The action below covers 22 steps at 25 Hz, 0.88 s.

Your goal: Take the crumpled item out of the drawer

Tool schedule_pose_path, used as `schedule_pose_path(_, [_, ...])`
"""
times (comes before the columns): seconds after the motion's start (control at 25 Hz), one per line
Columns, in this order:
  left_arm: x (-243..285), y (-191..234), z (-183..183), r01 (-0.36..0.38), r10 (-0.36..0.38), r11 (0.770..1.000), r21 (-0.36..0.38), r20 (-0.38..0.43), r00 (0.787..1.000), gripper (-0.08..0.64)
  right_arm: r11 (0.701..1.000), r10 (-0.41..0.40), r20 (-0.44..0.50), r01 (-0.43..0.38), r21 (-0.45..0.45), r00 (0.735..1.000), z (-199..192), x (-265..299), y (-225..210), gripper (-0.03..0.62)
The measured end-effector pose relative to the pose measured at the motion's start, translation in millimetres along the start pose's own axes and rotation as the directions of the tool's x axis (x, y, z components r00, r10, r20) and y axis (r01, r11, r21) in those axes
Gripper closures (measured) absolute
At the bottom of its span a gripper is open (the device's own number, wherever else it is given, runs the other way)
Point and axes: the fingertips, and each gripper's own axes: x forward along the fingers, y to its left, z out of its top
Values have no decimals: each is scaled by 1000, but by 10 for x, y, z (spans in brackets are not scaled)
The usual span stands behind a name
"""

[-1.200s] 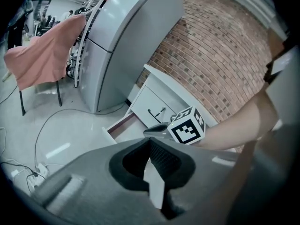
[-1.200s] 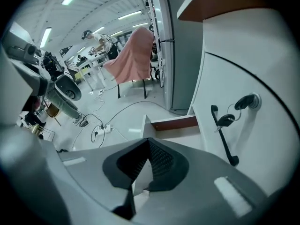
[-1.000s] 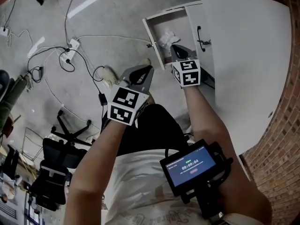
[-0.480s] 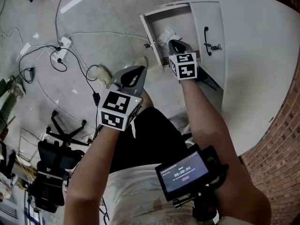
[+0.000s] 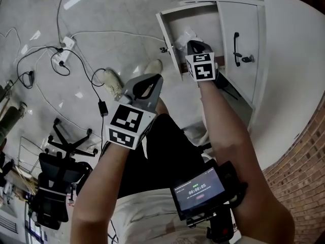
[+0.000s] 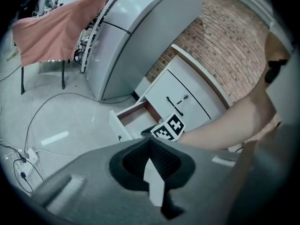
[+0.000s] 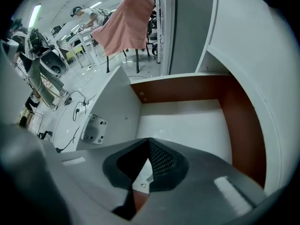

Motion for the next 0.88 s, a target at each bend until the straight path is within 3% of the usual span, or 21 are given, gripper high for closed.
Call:
schedule_pose_path(0.16, [-10,133,-58,-16,16,1000,-24,13,1000,560,999,-23,-53,21,-27,998,-58,148,-29,580])
schedule_pose_path(0.6, [8,252,-222,-40,40,998,-51,15,999,560,996,-57,-174,43,-80,983,-165,433,-183,475])
schedule_pose_path(0.88, [19,253,-241,-42,43,998,-53,17,999,560,994,-33,-213,9,-112,977,-217,522,-156,493])
